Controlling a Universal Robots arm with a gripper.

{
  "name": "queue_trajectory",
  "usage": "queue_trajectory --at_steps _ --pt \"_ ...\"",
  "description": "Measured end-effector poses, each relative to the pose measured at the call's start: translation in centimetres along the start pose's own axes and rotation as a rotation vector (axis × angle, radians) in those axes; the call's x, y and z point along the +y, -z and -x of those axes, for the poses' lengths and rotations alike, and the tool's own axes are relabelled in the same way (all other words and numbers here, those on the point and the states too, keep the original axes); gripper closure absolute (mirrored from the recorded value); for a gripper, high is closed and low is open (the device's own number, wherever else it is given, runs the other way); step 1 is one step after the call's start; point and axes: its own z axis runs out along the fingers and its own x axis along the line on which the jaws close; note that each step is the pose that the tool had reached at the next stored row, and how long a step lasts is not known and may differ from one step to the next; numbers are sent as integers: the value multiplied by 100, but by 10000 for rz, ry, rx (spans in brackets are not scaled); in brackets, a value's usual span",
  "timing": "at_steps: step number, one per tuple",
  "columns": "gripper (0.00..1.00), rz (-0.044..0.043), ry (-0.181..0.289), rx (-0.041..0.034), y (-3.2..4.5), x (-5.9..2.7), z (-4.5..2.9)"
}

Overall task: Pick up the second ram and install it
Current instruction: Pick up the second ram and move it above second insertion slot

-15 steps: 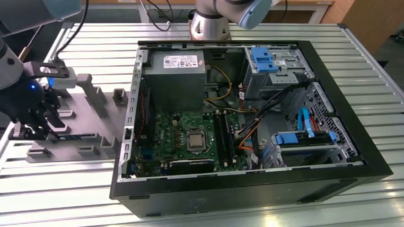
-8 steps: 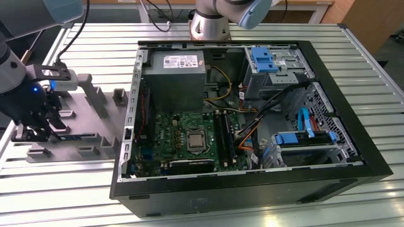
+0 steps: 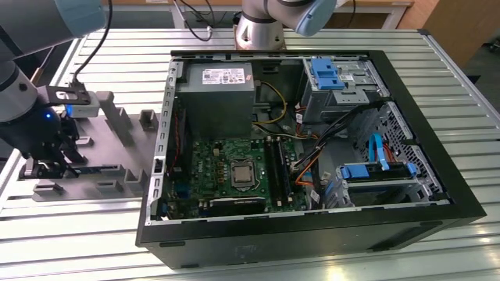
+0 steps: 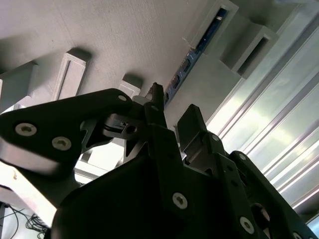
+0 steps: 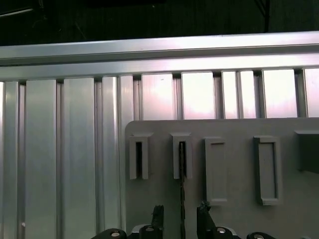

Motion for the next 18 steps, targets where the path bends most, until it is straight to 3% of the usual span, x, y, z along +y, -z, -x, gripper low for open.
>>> queue_trajectory --at_steps 6,7,18 --pt "62 0 0 0 -48 0 -1" --pt "69 0 0 0 -53 0 -1" --pt "69 0 -16 -1 -87 16 23"
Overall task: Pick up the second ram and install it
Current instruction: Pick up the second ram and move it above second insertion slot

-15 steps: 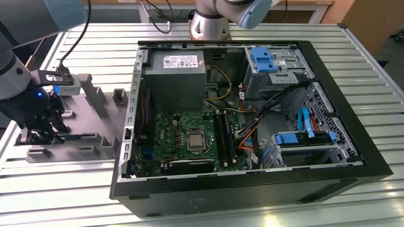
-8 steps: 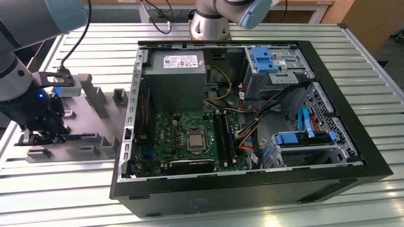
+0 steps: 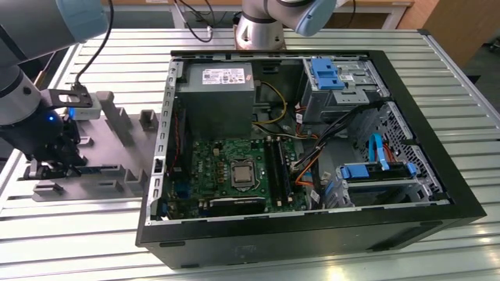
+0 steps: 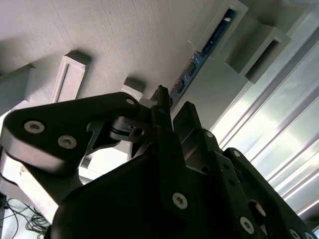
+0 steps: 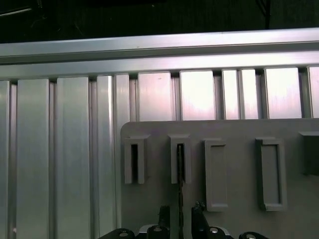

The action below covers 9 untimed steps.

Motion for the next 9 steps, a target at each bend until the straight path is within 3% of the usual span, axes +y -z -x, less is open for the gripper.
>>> queue_trajectory --at_steps 9 --pt "71 6 -5 1 -40 3 -1"
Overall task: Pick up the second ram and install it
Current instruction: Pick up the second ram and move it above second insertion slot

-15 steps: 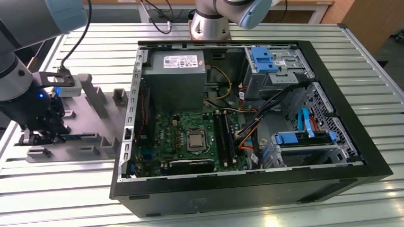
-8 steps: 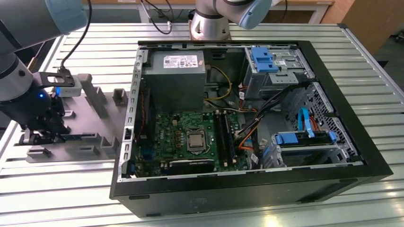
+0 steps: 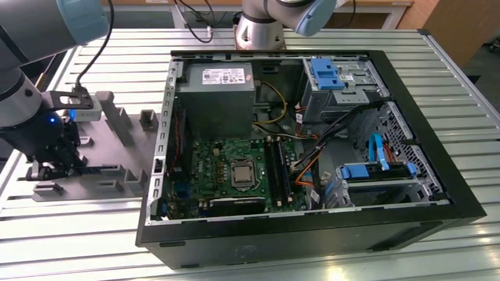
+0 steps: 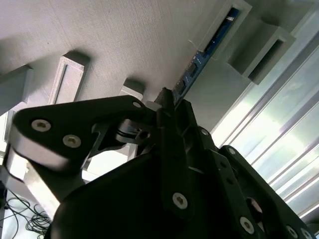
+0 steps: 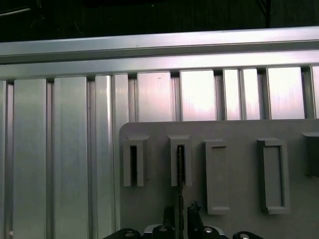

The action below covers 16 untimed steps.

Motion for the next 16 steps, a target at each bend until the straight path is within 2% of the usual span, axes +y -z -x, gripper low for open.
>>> queue_trajectory --at_steps 1,2,16 --pt "71 1 0 0 -2 0 0" --pt "78 0 0 -1 -6 1 0" --pt "78 1 -9 0 -24 14 17"
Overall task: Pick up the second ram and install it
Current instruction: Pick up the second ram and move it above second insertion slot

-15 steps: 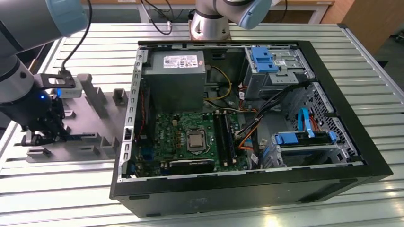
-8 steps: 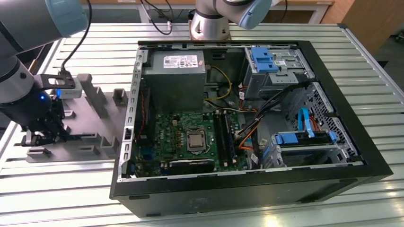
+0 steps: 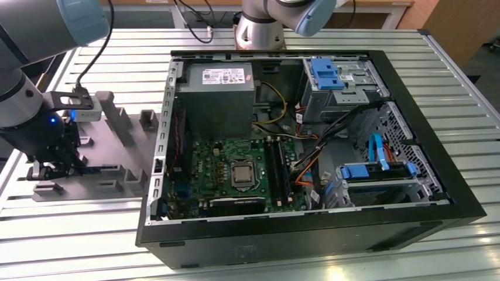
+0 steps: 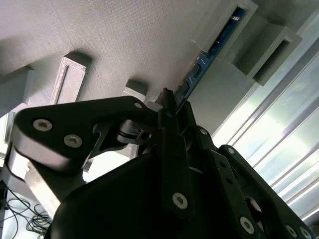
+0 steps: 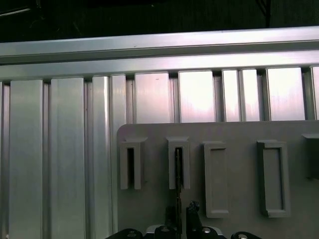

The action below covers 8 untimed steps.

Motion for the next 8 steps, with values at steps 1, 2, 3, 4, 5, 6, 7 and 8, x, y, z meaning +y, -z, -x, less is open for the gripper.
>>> queue_trajectory --at_steps 1,2,3,4,5,6,7,8 --pt "78 0 -1 1 0 0 0" --pt "78 -1 -1 0 -1 0 1" --pt "78 -1 -1 0 -1 0 1" --pt "78 0 -1 0 -1 0 1" --pt "78 -1 -1 0 -1 0 1" --pt "78 -1 -1 0 -1 0 1" --pt "78 0 -1 0 -1 0 1" --pt "78 -1 -1 0 -2 0 1"
